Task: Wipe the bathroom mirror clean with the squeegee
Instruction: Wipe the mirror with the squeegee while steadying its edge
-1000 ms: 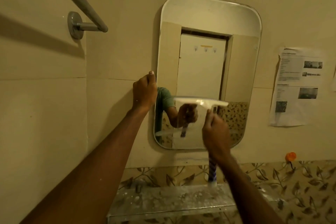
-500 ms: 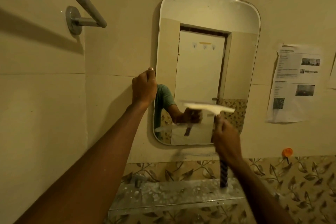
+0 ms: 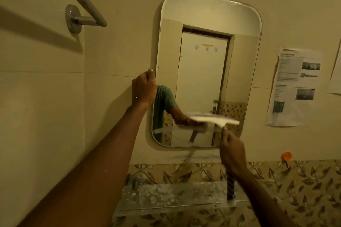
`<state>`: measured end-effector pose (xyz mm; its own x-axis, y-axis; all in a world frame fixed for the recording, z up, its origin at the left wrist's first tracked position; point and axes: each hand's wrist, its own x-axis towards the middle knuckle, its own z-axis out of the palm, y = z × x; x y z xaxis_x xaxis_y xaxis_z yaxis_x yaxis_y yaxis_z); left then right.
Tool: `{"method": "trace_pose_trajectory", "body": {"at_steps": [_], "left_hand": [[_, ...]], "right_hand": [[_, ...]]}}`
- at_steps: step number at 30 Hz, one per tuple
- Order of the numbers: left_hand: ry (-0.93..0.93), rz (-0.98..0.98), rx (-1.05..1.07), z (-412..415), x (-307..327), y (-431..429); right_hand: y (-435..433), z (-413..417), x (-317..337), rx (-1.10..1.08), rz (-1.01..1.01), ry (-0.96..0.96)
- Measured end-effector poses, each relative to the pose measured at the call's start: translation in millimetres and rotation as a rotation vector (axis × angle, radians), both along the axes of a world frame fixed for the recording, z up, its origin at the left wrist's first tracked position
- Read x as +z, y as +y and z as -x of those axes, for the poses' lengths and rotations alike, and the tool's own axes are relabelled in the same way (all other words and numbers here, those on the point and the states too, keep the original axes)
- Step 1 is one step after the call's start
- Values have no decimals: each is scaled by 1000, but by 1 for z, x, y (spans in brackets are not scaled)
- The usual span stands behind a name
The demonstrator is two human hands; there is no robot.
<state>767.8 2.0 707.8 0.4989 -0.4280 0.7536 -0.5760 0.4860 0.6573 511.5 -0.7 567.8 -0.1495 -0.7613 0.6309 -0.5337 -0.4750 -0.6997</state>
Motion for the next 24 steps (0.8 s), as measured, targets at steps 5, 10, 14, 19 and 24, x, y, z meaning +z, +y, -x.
{"method": "trace_pose_trajectory", "body": {"at_steps": [5, 10, 14, 19, 24], "left_hand": [[-4, 4, 15, 0, 0, -2], [-39, 25, 70, 2, 1, -6], [-82, 8, 143, 1, 9, -1], [-28, -203, 63, -10, 37, 1], [45, -307, -90, -16, 51, 5]], "right_hand": [[-26, 29, 92, -42, 123, -83], [-18, 19, 1, -91, -1, -94], [-4, 16, -13, -129, -52, -55], [-11, 13, 110, 18, 186, -71], [-28, 5, 255, 14, 354, 8]]}}
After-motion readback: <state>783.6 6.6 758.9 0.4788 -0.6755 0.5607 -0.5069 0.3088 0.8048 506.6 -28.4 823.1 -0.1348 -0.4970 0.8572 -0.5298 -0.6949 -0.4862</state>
